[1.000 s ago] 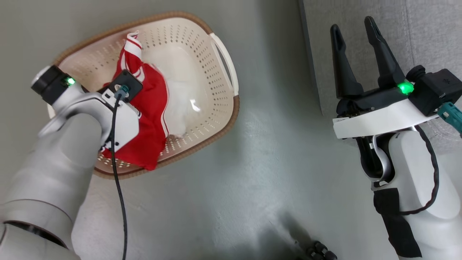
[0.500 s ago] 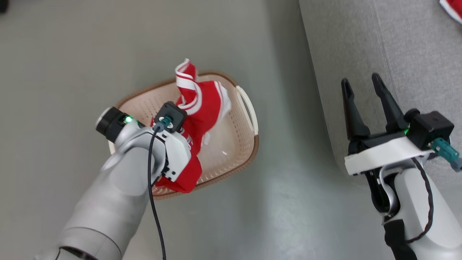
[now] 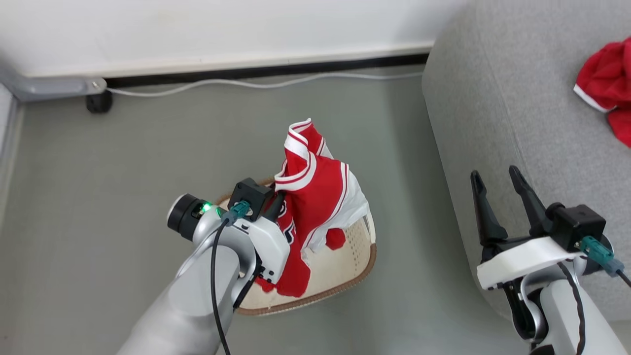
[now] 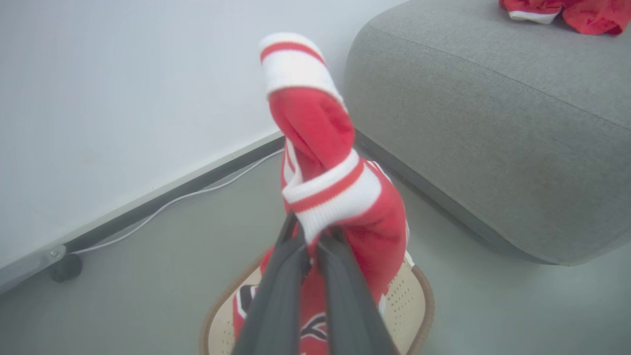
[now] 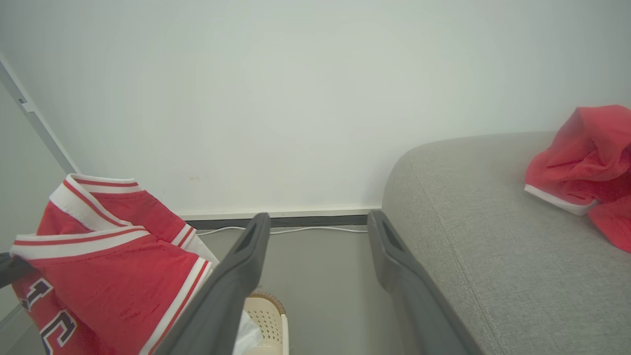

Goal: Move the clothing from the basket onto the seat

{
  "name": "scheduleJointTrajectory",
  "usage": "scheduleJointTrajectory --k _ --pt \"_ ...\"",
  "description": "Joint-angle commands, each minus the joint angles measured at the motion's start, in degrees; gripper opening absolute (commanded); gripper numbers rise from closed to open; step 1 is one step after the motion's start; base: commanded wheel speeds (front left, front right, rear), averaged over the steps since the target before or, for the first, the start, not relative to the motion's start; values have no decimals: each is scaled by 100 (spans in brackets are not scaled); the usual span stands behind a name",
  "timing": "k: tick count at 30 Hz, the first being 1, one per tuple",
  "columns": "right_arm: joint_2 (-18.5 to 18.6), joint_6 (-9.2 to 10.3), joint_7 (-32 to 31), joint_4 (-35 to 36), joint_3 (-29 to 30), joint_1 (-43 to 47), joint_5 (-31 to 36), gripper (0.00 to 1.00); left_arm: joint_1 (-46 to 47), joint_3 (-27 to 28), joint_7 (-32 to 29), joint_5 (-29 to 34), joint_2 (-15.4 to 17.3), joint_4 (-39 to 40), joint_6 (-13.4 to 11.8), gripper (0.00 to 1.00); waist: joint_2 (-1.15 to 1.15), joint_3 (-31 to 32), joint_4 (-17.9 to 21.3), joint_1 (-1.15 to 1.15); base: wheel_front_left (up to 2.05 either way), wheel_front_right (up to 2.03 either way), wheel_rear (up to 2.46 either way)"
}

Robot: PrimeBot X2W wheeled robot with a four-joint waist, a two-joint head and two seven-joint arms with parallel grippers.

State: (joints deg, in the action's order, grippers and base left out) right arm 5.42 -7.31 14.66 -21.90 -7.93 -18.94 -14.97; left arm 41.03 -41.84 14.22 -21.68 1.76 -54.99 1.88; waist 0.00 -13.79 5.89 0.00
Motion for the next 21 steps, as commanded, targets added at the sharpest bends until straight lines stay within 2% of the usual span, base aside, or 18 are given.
scheduleJointTrajectory --k 1,5,12,21 --pt "33 -18 34 80 -84 91 39 100 -34 189 77 -96 112 227 -83 0 0 351 -144 0 0 0 0" --pt "30 -18 34 8 -48 279 40 100 -293 399 77 -217 112 557 -148 0 0 664 -213 0 0 0 0" --pt "68 -18 34 -72 -53 606 99 100 -663 825 77 -253 134 1104 -114 0 0 1096 -324 0 0 0 0" --pt "37 -18 34 -119 -7 803 134 100 -641 1120 77 -145 265 1626 -51 0 0 1325 -382 0 0 0 0"
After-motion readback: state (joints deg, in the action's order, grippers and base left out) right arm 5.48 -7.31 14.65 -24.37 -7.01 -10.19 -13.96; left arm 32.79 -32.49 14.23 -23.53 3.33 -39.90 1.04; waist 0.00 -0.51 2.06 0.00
